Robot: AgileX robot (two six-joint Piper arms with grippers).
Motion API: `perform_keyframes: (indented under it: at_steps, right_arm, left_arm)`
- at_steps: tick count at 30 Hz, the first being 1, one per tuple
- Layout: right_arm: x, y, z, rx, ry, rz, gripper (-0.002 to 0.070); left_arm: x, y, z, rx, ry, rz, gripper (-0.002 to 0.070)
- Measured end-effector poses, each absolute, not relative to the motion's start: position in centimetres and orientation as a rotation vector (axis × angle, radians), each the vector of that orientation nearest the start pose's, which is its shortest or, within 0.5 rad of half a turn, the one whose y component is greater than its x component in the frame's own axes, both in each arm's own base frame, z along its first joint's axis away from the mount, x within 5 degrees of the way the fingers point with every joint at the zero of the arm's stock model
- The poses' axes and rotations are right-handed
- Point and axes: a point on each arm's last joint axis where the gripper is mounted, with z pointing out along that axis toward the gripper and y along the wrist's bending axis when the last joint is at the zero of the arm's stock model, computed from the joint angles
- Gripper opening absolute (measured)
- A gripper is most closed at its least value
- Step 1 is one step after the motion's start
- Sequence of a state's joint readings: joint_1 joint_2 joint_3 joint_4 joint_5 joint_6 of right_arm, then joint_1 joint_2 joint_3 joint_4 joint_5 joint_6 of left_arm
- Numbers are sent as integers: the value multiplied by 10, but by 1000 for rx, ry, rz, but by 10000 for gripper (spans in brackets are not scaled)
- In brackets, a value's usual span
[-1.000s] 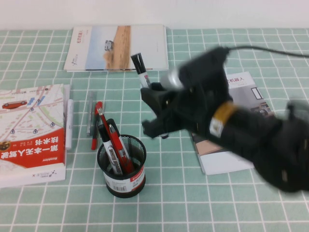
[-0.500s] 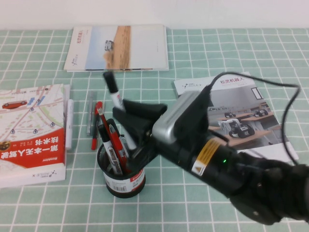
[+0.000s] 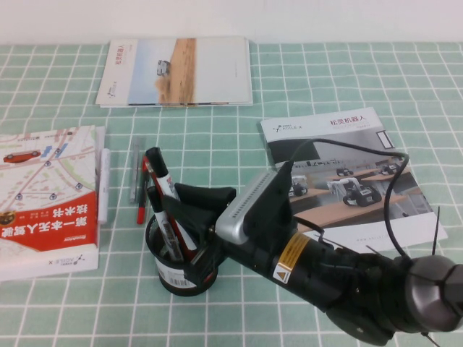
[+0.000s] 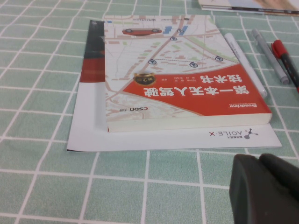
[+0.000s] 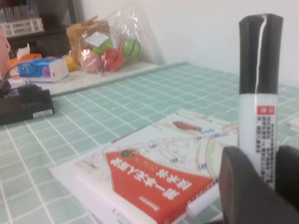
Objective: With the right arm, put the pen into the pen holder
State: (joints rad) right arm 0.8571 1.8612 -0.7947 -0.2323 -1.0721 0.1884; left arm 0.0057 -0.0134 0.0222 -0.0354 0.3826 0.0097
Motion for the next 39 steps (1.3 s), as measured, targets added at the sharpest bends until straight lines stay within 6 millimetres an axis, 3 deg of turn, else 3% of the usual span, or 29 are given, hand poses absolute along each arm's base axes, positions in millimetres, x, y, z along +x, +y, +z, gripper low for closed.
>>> perform_keyframes:
  at_steps: [4, 11, 18, 21, 27, 29, 34, 39]
  right_arm:
    - [226, 289, 188, -752, 1385, 897, 128]
    - [226, 289, 187, -717, 1416, 940, 265]
    - [220, 280, 187, -728, 1485, 919, 280]
    - [213, 271, 197, -741, 1517, 894, 259]
    - [199, 247, 230, -800, 1671, 761, 53]
    - [193, 237, 243, -821, 1697, 716, 14]
    - [174, 208, 271, -834, 1742, 633, -13]
    - [150, 176, 274, -829, 1810, 583, -16]
  left_arm:
    - [52, -1, 172, -18, 1875, -24, -4]
    - [52, -1, 172, -18, 1875, -24, -4]
    - [52, -1, 172, -18, 1875, -24, -4]
    - [52, -1, 172, -18, 1875, -24, -4]
    - [52, -1, 172, -18, 1875, -24, -4]
    - [52, -1, 172, -18, 1875, -24, -4]
    - [52, -1, 172, -18, 1875, -24, -4]
    - [52, -1, 172, -18, 1875, -24, -4]
